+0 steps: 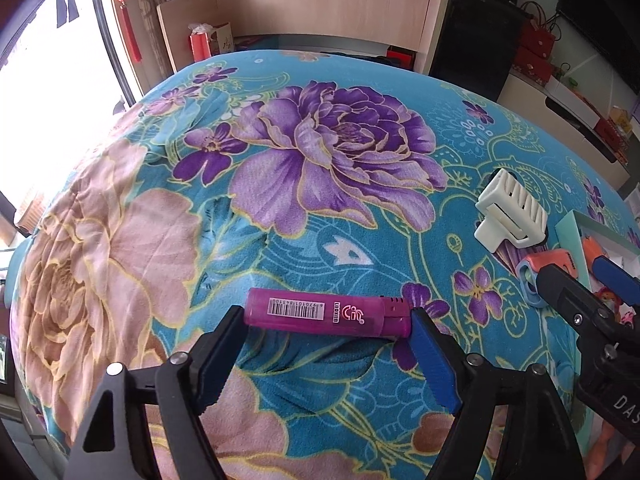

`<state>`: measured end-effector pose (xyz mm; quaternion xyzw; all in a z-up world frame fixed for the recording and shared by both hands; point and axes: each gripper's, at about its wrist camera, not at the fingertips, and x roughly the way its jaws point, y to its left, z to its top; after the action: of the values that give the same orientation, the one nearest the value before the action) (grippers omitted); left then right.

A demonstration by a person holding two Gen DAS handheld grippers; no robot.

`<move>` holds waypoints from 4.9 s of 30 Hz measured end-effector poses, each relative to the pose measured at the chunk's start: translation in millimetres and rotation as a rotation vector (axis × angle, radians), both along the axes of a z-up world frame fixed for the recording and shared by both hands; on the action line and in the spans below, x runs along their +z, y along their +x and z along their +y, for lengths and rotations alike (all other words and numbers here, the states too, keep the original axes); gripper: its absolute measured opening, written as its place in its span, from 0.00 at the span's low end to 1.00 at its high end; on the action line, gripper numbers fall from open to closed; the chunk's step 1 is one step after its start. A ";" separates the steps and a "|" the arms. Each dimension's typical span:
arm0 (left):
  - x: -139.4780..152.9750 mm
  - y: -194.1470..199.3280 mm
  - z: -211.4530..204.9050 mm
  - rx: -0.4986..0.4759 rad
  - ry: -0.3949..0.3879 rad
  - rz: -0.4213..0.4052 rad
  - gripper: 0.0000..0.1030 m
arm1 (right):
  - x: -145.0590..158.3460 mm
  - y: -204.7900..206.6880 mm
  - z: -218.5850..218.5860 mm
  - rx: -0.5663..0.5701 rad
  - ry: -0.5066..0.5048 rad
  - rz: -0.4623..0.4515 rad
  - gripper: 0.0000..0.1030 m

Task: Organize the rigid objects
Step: 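Hold the pink lighter with the left tool while the right grasps the coral-blue block, then carry the pink lighter into the tray with the left tool while the right lowers the block there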

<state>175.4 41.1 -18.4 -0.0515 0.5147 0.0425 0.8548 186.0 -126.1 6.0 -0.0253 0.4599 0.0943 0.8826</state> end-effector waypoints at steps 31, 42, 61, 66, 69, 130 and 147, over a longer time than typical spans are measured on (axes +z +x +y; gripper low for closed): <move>0.3 -0.5 11.7 0.029 -0.020 0.001 0.81 | -21.6 8.4 21.3 0.038 -0.032 0.048 0.80; 0.9 -0.9 8.9 0.025 -0.017 -0.001 0.81 | -26.4 16.4 13.5 -0.033 -0.130 0.020 0.77; -1.5 -0.6 10.6 0.024 -0.015 0.003 0.81 | -38.4 17.1 23.7 0.018 -0.027 0.100 0.69; 4.4 -1.5 8.4 0.011 -0.012 -0.030 0.81 | -28.9 12.4 20.4 0.007 -0.016 0.085 0.69; 11.9 -2.7 6.6 -0.003 -0.013 -0.063 0.81 | -15.7 7.7 17.4 -0.001 -0.004 0.051 0.69; 33.5 37.2 -240.6 -0.610 -0.087 -0.136 0.81 | 26.8 -27.8 -217.0 -0.607 -0.003 -0.062 0.69; 29.7 34.4 -240.1 -0.627 -0.112 -0.106 0.82 | 20.8 -21.3 -204.3 -0.564 -0.036 -0.024 0.70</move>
<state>209.9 -199.0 11.3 0.0605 0.4616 -0.2541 0.8477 164.6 -330.4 26.8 0.0870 0.4400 -0.1633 0.8788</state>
